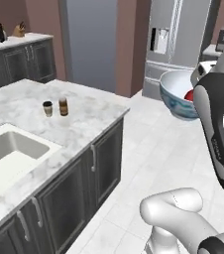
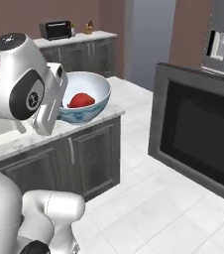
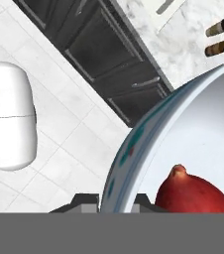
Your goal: Pick the onion from the sink and place it in the bowl. Then pick the bowl and place it in the microwave. Then close the microwave door and press the start button.
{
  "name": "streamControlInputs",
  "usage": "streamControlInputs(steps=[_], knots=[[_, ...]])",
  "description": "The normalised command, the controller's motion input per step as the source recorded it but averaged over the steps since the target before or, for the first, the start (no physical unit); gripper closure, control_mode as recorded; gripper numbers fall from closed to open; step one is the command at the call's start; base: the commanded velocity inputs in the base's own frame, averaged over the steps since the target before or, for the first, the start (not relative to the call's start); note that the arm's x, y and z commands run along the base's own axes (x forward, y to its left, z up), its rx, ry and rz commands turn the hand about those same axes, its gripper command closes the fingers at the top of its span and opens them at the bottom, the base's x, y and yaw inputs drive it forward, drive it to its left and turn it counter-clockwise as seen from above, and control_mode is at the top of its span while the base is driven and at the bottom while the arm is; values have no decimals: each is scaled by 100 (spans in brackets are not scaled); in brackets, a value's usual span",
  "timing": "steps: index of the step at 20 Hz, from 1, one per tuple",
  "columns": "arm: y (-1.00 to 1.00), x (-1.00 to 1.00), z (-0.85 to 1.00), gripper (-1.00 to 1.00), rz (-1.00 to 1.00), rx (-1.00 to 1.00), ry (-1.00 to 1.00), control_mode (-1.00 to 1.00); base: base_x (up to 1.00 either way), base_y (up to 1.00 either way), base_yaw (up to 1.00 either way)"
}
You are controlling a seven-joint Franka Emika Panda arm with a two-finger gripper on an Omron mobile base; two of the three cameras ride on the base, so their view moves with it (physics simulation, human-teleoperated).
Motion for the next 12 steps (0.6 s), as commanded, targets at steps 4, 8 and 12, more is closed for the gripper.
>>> streamControlInputs(steps=[4,8,12], knots=[[0,0,0,100,0,0,0,100,-27,-20,-61],[0,0,0,100,0,0,0,100,-13,-20,-57],[0,0,0,100,0,0,0,100,-1,-11,-53]])
